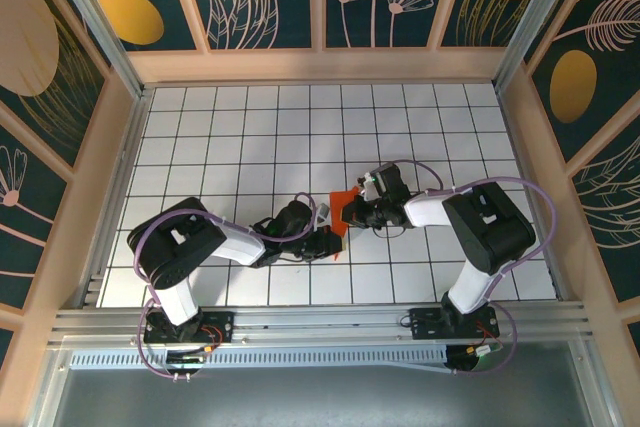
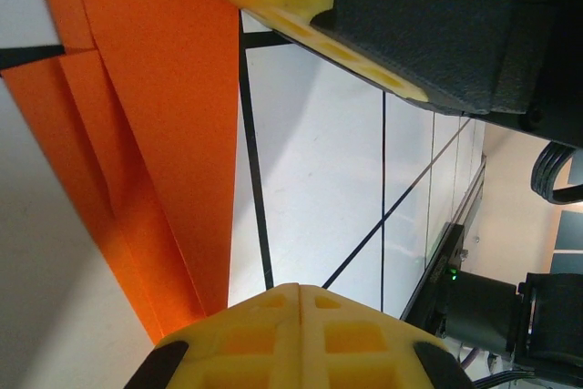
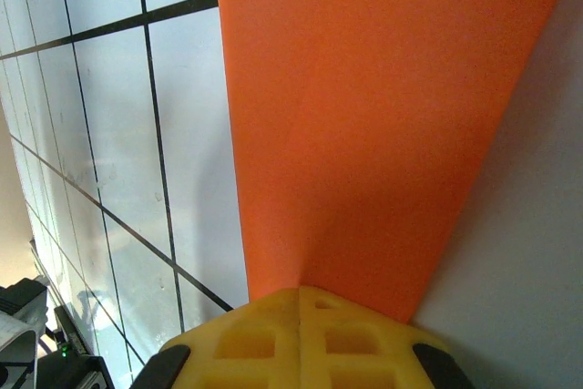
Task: Fold a paper plane with a square sheet of paper (fold left side to right side)
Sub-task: Fold the wing for the fifth time at the center of the table.
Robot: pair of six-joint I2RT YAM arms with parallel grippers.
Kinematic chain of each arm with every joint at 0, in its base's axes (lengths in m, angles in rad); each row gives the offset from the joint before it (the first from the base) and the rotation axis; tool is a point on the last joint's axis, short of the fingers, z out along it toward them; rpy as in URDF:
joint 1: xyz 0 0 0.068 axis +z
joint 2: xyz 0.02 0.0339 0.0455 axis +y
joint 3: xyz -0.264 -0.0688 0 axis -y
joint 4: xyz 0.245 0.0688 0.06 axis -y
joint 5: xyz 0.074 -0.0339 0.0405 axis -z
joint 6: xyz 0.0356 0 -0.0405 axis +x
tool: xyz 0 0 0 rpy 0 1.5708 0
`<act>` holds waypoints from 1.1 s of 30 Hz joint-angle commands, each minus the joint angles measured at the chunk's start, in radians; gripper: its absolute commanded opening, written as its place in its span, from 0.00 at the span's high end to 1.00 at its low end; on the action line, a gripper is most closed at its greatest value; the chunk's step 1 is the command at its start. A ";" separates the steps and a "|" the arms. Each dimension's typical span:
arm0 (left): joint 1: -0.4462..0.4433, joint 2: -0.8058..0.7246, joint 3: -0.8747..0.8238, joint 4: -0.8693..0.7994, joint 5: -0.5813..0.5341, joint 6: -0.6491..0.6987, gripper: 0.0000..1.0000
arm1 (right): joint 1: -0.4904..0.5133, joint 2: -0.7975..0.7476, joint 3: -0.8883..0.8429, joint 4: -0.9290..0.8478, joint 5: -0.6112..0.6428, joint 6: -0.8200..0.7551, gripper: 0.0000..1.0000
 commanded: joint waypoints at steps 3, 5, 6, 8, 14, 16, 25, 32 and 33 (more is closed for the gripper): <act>-0.007 0.004 -0.014 0.025 -0.013 -0.010 1.00 | 0.016 0.098 -0.032 -0.136 0.192 -0.031 1.00; -0.008 0.001 -0.018 0.022 -0.017 -0.009 1.00 | 0.016 0.099 -0.030 -0.136 0.193 -0.032 1.00; -0.007 0.001 -0.020 0.021 -0.019 -0.009 1.00 | 0.016 0.098 -0.030 -0.138 0.195 -0.032 1.00; -0.008 -0.004 -0.024 0.015 -0.024 -0.008 1.00 | 0.016 0.099 -0.029 -0.139 0.196 -0.032 1.00; -0.007 -0.014 -0.032 0.002 -0.032 -0.002 1.00 | 0.016 0.102 -0.023 -0.146 0.199 -0.035 1.00; -0.008 -0.012 -0.032 0.006 -0.029 -0.003 1.00 | 0.016 0.103 -0.021 -0.148 0.199 -0.035 1.00; -0.009 0.003 -0.030 0.011 -0.029 -0.004 1.00 | 0.016 0.107 -0.015 -0.152 0.199 -0.037 1.00; -0.012 0.012 -0.031 0.007 -0.033 -0.003 1.00 | 0.016 0.108 -0.011 -0.158 0.199 -0.038 1.00; -0.012 0.013 -0.031 0.003 -0.035 -0.002 1.00 | 0.016 0.109 -0.011 -0.157 0.199 -0.038 1.00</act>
